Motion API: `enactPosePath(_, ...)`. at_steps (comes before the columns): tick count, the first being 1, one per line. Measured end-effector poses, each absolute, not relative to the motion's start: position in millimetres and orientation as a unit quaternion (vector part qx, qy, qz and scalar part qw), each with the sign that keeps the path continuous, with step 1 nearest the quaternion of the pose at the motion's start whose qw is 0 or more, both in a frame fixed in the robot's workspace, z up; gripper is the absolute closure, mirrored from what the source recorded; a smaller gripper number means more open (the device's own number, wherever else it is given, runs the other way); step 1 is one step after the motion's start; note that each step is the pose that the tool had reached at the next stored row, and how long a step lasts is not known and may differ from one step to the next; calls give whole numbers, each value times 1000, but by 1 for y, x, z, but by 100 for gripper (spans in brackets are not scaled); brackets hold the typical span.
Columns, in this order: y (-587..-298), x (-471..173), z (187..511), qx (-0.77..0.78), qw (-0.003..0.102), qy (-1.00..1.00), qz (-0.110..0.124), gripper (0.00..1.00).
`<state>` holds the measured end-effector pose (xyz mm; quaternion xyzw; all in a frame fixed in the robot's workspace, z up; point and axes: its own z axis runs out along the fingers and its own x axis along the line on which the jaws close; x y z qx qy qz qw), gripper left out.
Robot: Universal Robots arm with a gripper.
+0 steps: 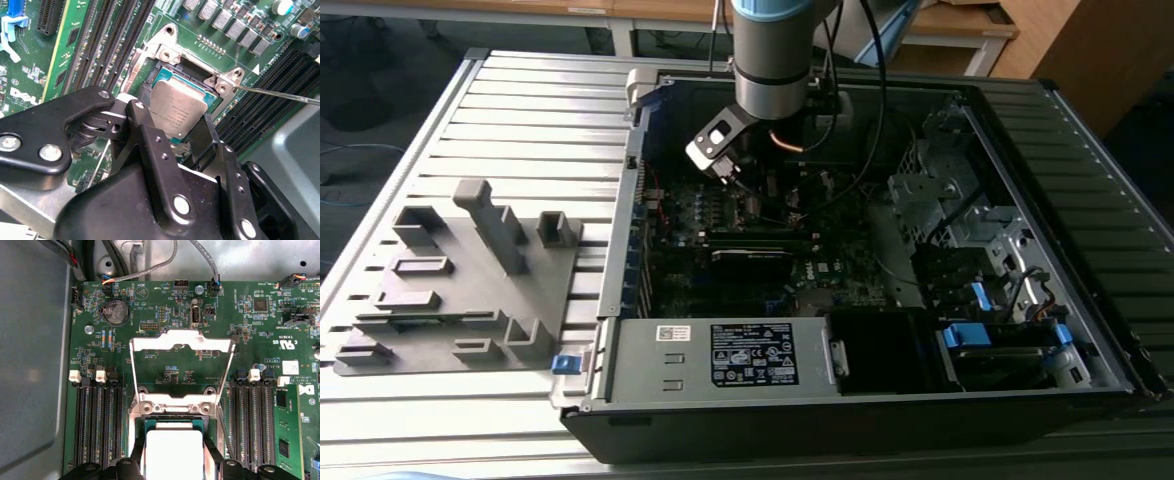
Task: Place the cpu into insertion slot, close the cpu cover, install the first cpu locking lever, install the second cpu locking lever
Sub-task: 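Place the cpu into insertion slot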
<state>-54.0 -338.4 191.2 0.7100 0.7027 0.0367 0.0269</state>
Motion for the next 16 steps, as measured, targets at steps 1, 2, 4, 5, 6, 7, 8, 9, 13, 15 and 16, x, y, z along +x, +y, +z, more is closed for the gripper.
enactPosePath(1, -338, -54, 191, 710, 27, 703, 37, 46)
enactPosePath(2, -338, -54, 191, 710, 27, 703, 37, 46)
enactPosePath(4, -338, -54, 191, 710, 27, 703, 37, 46)
enactPosePath(5, -338, -54, 191, 710, 27, 703, 37, 46)
enactPosePath(6, -338, -54, 192, 710, 27, 703, 37, 46)
enactPosePath(7, -338, -54, 192, 710, 27, 703, 38, 46)
enactPosePath(8, -338, -54, 193, 710, 27, 703, 38, 46)
enactPosePath(9, -338, -54, 193, 710, 27, 703, 37, 46)
enactPosePath(13, -339, -54, 194, 710, 27, 703, 37, 46)
enactPosePath(15, -339, -54, 194, 710, 28, 703, 38, 46)
enactPosePath(16, -339, -54, 194, 710, 28, 703, 38, 46)
